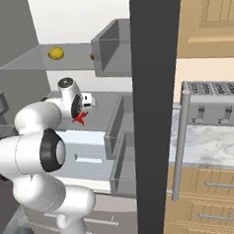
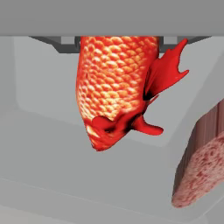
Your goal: Gather the lemon and mushroom from the fridge and place them on a tray on the dining counter. Then gather the steak and fish from the fridge and place them on the other tray.
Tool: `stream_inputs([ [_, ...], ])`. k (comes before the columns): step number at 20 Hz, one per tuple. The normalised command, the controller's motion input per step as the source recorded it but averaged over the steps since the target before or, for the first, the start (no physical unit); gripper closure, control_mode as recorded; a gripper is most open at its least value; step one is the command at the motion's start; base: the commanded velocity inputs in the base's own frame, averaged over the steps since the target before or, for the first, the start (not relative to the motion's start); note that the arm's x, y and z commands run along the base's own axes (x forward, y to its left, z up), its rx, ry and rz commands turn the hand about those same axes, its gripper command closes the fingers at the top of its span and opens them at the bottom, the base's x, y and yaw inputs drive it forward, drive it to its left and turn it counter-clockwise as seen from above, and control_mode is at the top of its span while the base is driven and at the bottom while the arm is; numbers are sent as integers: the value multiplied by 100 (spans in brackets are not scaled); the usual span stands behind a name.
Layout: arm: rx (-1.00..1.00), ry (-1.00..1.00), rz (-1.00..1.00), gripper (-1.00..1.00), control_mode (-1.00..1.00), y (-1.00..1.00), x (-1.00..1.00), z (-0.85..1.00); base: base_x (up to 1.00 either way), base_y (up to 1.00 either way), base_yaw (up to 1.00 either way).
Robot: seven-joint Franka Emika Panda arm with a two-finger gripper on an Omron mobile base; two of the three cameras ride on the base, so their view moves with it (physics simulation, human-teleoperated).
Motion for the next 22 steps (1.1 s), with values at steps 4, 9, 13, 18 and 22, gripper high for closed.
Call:
stream_inputs([
  [4, 0, -16, 0, 100, -100, -22, -100, 81, 0, 0, 0],
  [9, -3, -5, 0, 100, -100, -9, -100, 100, 0, 0, 0],
  [13, -3, 0, 0, 100, -100, 0, -100, 94, 0, 0, 0],
  [18, -4, 0, -1, 100, -100, -1, -100, 75, 0, 0, 0],
  [22, -4, 0, -1, 100, -100, -2, -100, 67, 0, 0, 0],
])
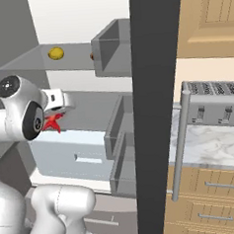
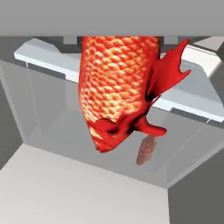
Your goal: Gather the lemon and mushroom from the fridge and place them on a tray on the dining counter. Then gather the steak and fish from the fridge and place them on the other tray.
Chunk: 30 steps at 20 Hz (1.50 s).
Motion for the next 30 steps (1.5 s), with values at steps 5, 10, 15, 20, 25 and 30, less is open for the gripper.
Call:
stream_inputs([
  [5, -5, 0, -2, 100, -100, -1, -100, 57, 0, 0, 0],
  [10, -4, -1, -2, 100, -100, 0, -87, 7, 0, 0, 0],
  [15, 0, 0, 0, 100, -100, 0, -16, -2, 0, 0, 0],
  [20, 0, 0, 0, 100, 100, 0, 0, 0, -61, 0, -12],
  [25, 0, 0, 0, 100, 100, 0, 0, 0, -77, 8, -38],
  [30, 0, 0, 0, 100, 100, 0, 0, 0, -80, 21, -47],
])
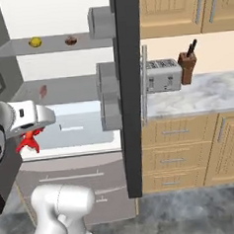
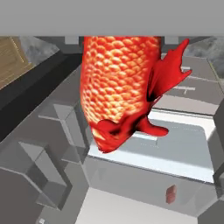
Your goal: Gather the lemon and mushroom from the fridge and place them on a tray on the dining counter. Then gather the steak and fish from the fridge and place them on the other tray.
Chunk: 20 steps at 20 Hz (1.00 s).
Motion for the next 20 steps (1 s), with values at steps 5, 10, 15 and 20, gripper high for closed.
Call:
stream_inputs([
  [5, 0, 0, 0, 100, 100, 0, 0, 0, -75, 17, -52],
  [10, 0, 0, 0, 100, 100, 0, 0, 0, -68, 13, -55],
  [15, 0, 0, 0, 100, 100, 0, 0, 0, -61, 1, -55],
  [20, 0, 0, 0, 100, 100, 0, 0, 0, -43, -13, -51],
])
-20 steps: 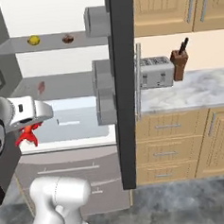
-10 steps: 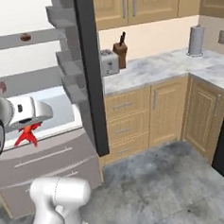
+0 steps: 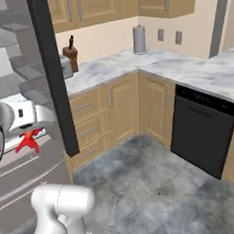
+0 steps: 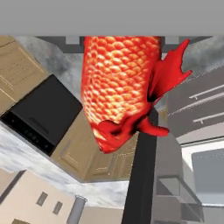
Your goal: Gather the lemon and mushroom from the fridge and place them on a tray on the dining counter. Then gather the steak and fish from the fridge and place them on the other tray.
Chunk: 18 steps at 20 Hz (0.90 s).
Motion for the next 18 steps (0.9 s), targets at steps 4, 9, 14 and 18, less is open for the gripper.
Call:
stream_inputs([
  [4, 0, 0, 0, 100, 100, 0, 0, 0, -35, -37, -47],
  [9, 0, 0, 0, 100, 100, 0, 0, 0, -17, -57, -44],
  [14, 0, 0, 0, 100, 100, 0, 0, 0, 3, -77, -35],
  [18, 0, 0, 0, 100, 100, 0, 0, 0, 29, -96, -23],
])
